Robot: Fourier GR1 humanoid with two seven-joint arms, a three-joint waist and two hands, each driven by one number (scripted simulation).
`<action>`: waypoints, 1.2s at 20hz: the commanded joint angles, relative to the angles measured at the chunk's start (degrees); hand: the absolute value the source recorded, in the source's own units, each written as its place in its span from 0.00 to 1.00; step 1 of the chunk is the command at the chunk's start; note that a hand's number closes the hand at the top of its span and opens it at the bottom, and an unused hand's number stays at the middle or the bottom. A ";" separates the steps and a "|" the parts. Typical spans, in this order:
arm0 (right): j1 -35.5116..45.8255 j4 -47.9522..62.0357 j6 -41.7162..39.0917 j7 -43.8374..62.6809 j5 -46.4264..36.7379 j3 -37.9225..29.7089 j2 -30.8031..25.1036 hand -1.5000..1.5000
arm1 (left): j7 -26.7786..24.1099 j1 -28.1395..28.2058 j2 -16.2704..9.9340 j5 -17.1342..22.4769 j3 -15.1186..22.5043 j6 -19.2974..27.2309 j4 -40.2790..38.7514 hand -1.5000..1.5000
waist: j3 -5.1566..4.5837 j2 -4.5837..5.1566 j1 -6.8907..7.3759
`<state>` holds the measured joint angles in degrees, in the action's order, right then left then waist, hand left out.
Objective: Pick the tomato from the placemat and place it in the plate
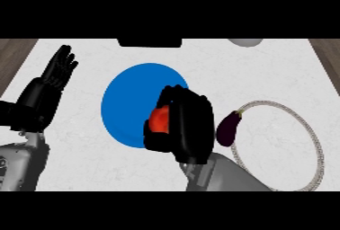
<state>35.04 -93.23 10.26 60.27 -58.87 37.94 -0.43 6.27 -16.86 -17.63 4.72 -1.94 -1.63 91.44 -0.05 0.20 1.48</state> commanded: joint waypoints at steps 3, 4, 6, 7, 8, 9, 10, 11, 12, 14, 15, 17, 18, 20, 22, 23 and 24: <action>12.23 16.55 10.65 4.91 9.54 -1.83 0.41 1.00 | 2.16 -1.48 -1.19 1.30 -0.83 -1.99 0.64 0.50 | 0.02 0.22 1.15; 13.89 20.92 12.71 3.42 10.87 -1.51 0.41 1.00 | 2.16 -1.36 0.55 0.31 0.47 -0.55 1.24 0.50 | 0.02 0.33 1.53; 16.52 25.42 15.89 4.09 12.11 0.98 0.41 1.00 | 0.27 -1.90 0.21 -0.73 -0.18 -0.51 -1.31 0.50 | 0.00 0.32 1.20; 17.57 28.88 17.00 2.56 13.58 0.47 0.41 1.00 | 1.63 -2.38 1.13 -1.62 1.58 -0.08 -0.58 0.50 | 0.02 0.44 1.60; 19.09 31.55 18.31 3.40 13.42 2.07 0.41 1.00 | -1.01 -1.80 0.41 -0.98 0.00 -0.82 -1.66 0.50 | -0.02 0.48 1.87; 21.62 33.75 16.08 2.28 16.16 -0.56 0.41 1.00 | 1.61 -3.78 0.22 1.07 -0.27 -2.12 -1.53 0.50 | -0.01 0.52 1.88; 20.16 36.97 18.45 -0.07 16.41 -0.05 0.41 1.00 | 2.17 -2.53 0.70 -0.44 -0.10 -0.24 -0.60 0.50 | 0.02 0.50 1.87; 21.30 39.04 19.53 0.04 18.06 1.46 0.41 1.00 | 1.81 -3.47 -1.13 1.10 -1.21 -2.76 -1.16 0.50 | 0.00 0.57 2.23; 22.59 41.16 20.09 -2.02 19.90 1.39 0.42 1.00 | -3.55 -1.12 2.29 -1.23 0.94 -1.11 -3.71 0.50 | -0.03 0.76 2.14; 25.61 46.31 18.53 -4.73 23.92 1.87 0.42 1.00 | 0.86 -2.13 0.51 0.52 0.10 -2.23 0.36 0.50 | 0.01 0.74 3.41; 24.80 46.36 20.41 -3.85 26.38 3.08 0.42 1.00 | 1.33 -4.11 1.93 -1.57 1.92 -0.62 -0.67 0.50 | 0.02 0.95 3.64; 19.56 44.76 29.57 -1.96 26.22 4.29 0.42 1.00 | -1.15 -3.33 1.48 -0.61 1.08 -2.20 -2.73 0.50 | 0.01 1.13 3.88; 21.54 48.84 28.91 -5.62 28.07 0.80 0.42 0.00 | -0.25 -3.56 0.42 0.13 0.12 -2.88 -2.68 0.50 | 0.04 1.33 4.00; 25.47 51.44 27.66 -4.93 31.57 1.56 0.42 0.00 | 2.09 -4.00 2.12 -0.40 1.83 -1.49 0.55 0.50 | 0.05 1.13 4.95; 23.74 50.77 30.94 -8.60 34.81 1.48 0.42 0.00 | 0.04 -5.63 1.59 -0.59 1.37 -2.34 -2.18 0.50 | 0.06 1.94 5.98; 24.28 51.11 30.97 -11.51 36.46 1.18 0.42 0.00 | -0.18 -6.48 1.90 -0.95 1.39 -2.18 -4.40 0.50 | 0.06 2.01 5.23; 24.57 50.92 32.43 -13.14 37.84 0.15 0.42 0.00 | 0.44 -5.29 1.70 -0.71 1.54 -2.43 -2.52 0.50 | 0.09 1.55 4.95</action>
<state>58.95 -43.90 37.05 50.91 -26.32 39.05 -0.16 6.72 -21.79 -16.00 4.04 -0.58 -3.65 89.27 0.01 1.72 6.28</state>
